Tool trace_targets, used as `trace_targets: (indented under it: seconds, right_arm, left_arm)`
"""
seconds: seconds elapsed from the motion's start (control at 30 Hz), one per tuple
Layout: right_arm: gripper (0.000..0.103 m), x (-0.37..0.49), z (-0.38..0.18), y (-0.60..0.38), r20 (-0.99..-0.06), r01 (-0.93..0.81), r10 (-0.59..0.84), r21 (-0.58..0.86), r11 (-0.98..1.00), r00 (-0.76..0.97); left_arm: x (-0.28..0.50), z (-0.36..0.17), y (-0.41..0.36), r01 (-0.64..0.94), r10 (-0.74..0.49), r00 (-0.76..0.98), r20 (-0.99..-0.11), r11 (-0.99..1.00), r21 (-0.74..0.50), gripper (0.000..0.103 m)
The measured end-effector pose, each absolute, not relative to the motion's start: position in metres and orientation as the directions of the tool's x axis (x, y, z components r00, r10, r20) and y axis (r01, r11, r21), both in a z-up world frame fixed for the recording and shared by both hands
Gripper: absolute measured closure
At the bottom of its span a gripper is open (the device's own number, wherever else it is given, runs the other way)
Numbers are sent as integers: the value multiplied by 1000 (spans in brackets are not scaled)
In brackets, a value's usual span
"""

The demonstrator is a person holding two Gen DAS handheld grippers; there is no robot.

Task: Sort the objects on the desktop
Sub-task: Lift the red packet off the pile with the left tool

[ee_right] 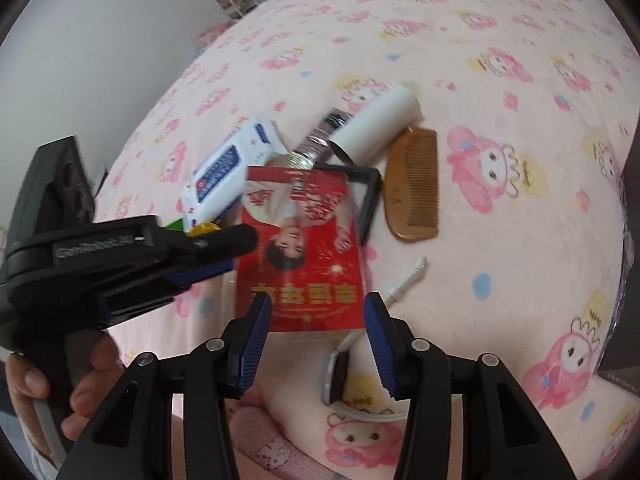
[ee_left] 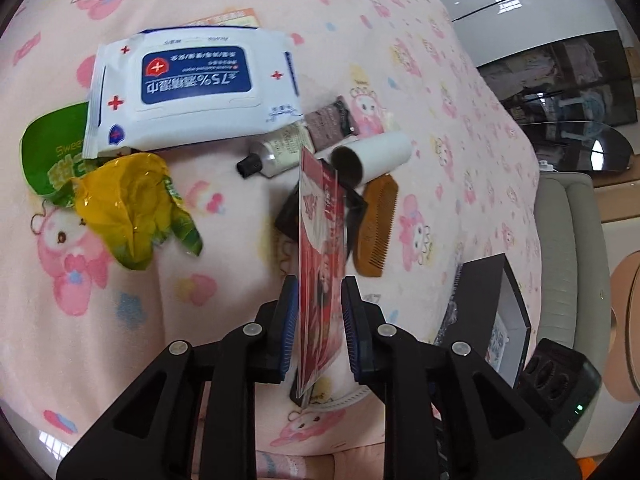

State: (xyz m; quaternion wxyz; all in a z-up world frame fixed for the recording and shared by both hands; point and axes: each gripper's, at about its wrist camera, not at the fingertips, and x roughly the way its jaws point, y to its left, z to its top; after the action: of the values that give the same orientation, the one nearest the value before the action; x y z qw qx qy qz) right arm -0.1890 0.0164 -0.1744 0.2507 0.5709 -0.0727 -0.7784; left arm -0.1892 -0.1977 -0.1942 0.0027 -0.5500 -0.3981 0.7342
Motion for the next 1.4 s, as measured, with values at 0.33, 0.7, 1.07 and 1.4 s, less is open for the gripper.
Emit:
trace_targets:
  seconds: [0.33, 0.7, 1.07, 1.4]
  right_arm:
    - [59, -222, -218, 23, -862, 213, -477, 440, -873, -174]
    - [59, -217, -219, 3, -865, 291, -489, 441, -849, -115]
    - [59, -179, -196, 27, -867, 298, -458, 393, -870, -195]
    - [57, -194, -222, 6, -883, 265, -434, 382, -885, -178]
  left_arm:
    - [-192, -207, -197, 484, 345, -316, -884, -743, -463, 83]
    - [-196, -220, -194, 501, 372, -259, -891, -737, -454, 71]
    - [-193, -202, -187, 480, 263, -280, -923, -795, -372, 54]
    - [-203, -215, -144, 312, 379, -177, -909, -854, -416, 45]
